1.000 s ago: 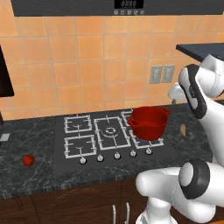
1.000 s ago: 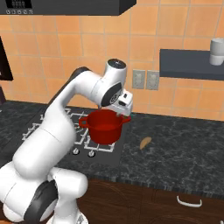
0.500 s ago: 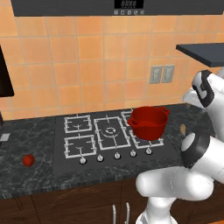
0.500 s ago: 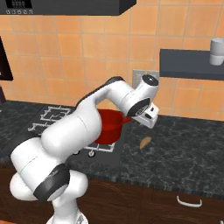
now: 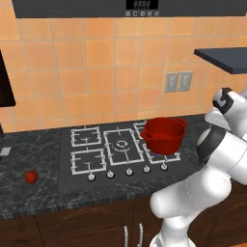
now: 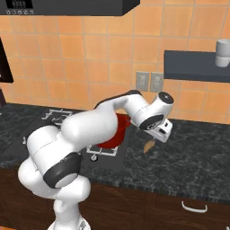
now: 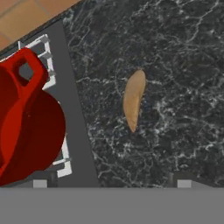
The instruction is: Put the bell pepper and sweet potato in the pot. Retrieve the spatula and lightly stir the vegetables in the pot.
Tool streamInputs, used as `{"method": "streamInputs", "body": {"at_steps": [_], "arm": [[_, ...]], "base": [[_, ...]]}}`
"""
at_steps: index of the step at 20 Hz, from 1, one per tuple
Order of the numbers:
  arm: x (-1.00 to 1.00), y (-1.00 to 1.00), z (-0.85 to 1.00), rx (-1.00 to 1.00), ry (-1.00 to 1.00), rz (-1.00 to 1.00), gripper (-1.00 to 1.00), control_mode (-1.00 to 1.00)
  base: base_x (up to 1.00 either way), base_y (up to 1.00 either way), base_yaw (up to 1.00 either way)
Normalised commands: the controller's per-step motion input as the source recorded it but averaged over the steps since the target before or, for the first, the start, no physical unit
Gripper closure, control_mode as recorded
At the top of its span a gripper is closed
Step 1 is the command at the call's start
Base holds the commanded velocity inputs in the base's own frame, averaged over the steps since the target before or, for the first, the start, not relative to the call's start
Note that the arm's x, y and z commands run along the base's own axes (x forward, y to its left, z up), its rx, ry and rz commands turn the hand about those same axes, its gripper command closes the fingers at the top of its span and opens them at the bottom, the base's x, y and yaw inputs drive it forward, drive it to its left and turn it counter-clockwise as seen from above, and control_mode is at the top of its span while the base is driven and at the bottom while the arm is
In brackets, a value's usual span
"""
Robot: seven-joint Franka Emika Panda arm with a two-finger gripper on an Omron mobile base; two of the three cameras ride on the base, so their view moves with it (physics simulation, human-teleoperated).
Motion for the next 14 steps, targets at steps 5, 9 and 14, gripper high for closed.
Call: {"method": "streamInputs", "body": {"at_steps": [5,9,14], "arm": [[0.23,-0.02,-0.57,0.0,0.0,0.0,-1.0,-1.0],[0.24,-0.01,-0.44,0.0,0.0,0.0,-1.0,-1.0],[0.19,0.0,-0.41,0.0,0.0,0.0,-1.0,-1.0]], "base": [[0.0,0.0,0.0],[0.0,0.0,0.0],[0.0,0.0,0.0]]}}
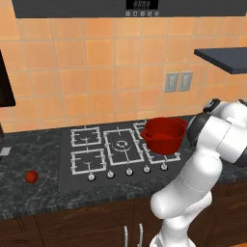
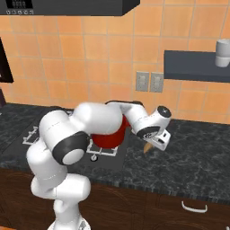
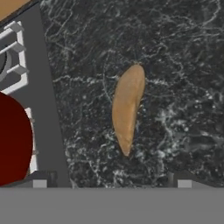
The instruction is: Put the bell pepper and sweet potato in the pot. Retrieve the spatula and lightly stir the vegetables in the pot.
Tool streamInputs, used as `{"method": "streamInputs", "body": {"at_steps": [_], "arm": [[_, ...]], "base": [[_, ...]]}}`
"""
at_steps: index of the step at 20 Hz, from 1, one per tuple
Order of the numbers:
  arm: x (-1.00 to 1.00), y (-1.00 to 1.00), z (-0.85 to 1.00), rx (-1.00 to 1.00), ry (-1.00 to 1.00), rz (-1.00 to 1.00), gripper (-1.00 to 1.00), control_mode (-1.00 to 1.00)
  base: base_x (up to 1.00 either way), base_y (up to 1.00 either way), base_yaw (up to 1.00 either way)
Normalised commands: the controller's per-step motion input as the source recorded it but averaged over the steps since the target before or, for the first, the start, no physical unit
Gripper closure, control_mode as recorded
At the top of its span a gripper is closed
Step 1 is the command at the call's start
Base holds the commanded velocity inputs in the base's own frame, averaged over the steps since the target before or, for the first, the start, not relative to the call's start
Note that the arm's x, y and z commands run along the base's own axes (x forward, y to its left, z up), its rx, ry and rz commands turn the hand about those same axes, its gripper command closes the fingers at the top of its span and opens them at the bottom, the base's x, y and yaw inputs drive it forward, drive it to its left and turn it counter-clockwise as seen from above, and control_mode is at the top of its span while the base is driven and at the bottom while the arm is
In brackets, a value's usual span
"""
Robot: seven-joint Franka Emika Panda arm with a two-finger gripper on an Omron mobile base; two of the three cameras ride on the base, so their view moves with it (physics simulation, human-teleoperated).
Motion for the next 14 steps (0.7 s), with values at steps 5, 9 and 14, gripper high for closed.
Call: {"method": "streamInputs", "body": {"at_steps": [5,9,14], "arm": [[0.22,-0.01,-0.31,0.0,0.0,0.0,-1.0,-1.0],[0.18,-0.04,-0.24,0.0,0.0,0.0,-1.0,-1.0],[0.21,-0.01,-0.21,-0.02,0.0,0.0,-1.0,-1.0]], "base": [[0.0,0.0,0.0],[0.0,0.0,0.0],[0.0,0.0,0.0]]}}
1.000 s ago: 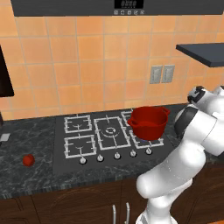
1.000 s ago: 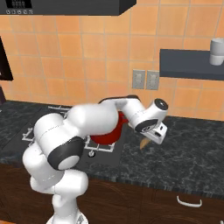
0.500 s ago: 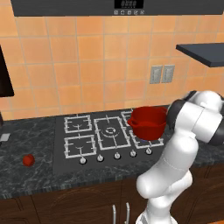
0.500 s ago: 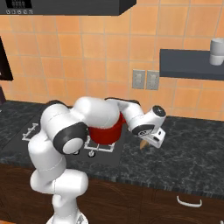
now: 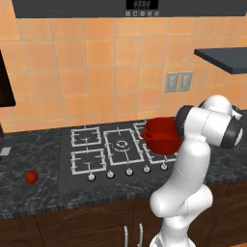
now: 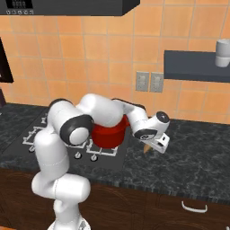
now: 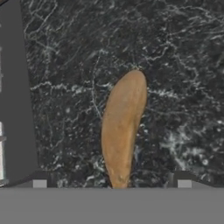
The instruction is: Put the bell pepper and sweet potato in the pot. Retrieve the spatula and lightly stir the vegetables in the pot.
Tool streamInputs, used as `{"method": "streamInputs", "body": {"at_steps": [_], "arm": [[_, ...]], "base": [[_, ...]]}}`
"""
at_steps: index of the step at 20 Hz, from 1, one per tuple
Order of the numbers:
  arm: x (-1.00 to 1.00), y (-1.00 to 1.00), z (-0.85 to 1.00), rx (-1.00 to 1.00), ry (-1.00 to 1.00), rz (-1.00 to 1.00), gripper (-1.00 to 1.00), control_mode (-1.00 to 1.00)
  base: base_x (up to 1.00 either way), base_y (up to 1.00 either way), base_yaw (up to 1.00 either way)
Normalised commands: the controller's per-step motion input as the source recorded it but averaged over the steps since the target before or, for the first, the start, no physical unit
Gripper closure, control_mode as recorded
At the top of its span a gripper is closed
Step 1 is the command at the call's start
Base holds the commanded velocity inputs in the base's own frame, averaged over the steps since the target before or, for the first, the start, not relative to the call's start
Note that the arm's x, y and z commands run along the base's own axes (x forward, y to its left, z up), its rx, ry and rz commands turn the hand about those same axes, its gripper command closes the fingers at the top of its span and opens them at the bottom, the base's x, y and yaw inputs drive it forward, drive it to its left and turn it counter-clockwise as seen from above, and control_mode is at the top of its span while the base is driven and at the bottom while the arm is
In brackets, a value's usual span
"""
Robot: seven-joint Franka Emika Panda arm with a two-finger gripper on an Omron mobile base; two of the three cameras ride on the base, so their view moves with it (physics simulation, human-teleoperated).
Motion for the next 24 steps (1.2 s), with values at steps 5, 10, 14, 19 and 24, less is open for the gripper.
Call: {"method": "streamInputs", "body": {"at_steps": [5,10,14,19,24], "arm": [[0.07,-0.11,-0.11,-0.02,-0.03,0.0,-1.0,-1.0],[0.13,-0.03,-0.14,-0.04,-0.01,0.01,-1.0,-1.0],[0.14,0.0,-0.2,-0.03,0.0,0.06,-1.0,-1.0],[0.0,0.01,-0.11,0.0,-0.01,0.1,-1.0,-1.0],[0.03,0.14,-0.17,0.0,0.0,0.11,-1.0,-1.0]], "base": [[0.0,0.0,0.0],[0.0,0.0,0.0],[0.0,0.0,0.0],[0.0,0.0,0.0],[0.0,0.0,0.0]]}}
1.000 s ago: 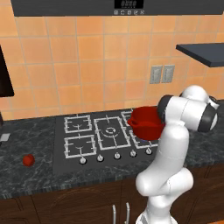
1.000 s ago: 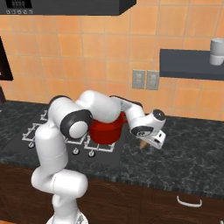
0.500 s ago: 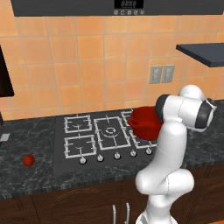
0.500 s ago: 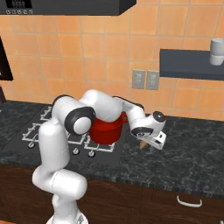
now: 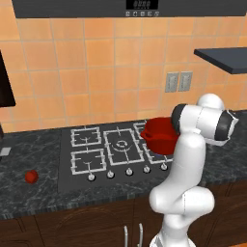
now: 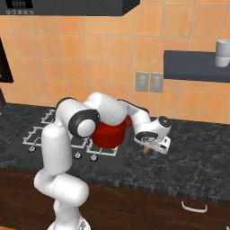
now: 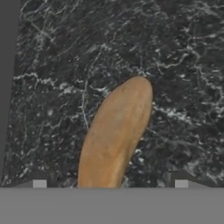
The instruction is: Put the bell pepper and sweet potato in the pot. Retrieve the spatula and lightly stir the vegetables in the pot.
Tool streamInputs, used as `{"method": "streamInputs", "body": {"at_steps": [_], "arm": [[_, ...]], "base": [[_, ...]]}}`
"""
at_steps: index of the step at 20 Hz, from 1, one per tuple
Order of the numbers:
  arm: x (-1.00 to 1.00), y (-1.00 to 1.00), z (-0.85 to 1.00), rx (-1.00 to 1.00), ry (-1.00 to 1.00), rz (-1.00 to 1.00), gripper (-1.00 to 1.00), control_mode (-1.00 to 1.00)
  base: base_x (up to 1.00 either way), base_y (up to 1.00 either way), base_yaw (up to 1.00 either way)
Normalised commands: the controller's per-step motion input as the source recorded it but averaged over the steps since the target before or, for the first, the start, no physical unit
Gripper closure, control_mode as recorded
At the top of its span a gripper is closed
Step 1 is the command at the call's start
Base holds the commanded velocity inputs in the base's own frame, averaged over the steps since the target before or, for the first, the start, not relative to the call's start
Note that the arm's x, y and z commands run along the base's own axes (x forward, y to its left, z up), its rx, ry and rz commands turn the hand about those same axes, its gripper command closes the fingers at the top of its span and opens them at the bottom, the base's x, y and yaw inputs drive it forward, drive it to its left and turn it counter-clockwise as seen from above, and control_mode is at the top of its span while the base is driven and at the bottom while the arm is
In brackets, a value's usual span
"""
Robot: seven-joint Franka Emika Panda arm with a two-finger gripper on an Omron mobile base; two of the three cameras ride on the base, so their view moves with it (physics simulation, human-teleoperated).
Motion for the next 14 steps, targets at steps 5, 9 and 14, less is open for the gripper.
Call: {"method": "streamInputs", "body": {"at_steps": [5,9,14], "arm": [[0.03,0.11,-0.26,-0.04,-0.05,0.07,1.0,-1.0],[-0.03,0.0,-0.06,-0.12,-0.21,0.0,1.0,-1.0],[0.0,0.1,-0.02,-0.12,-0.18,0.0,1.0,-1.0]], "base": [[0.0,0.0,0.0],[0.0,0.0,0.0],[0.0,0.0,0.0]]}}
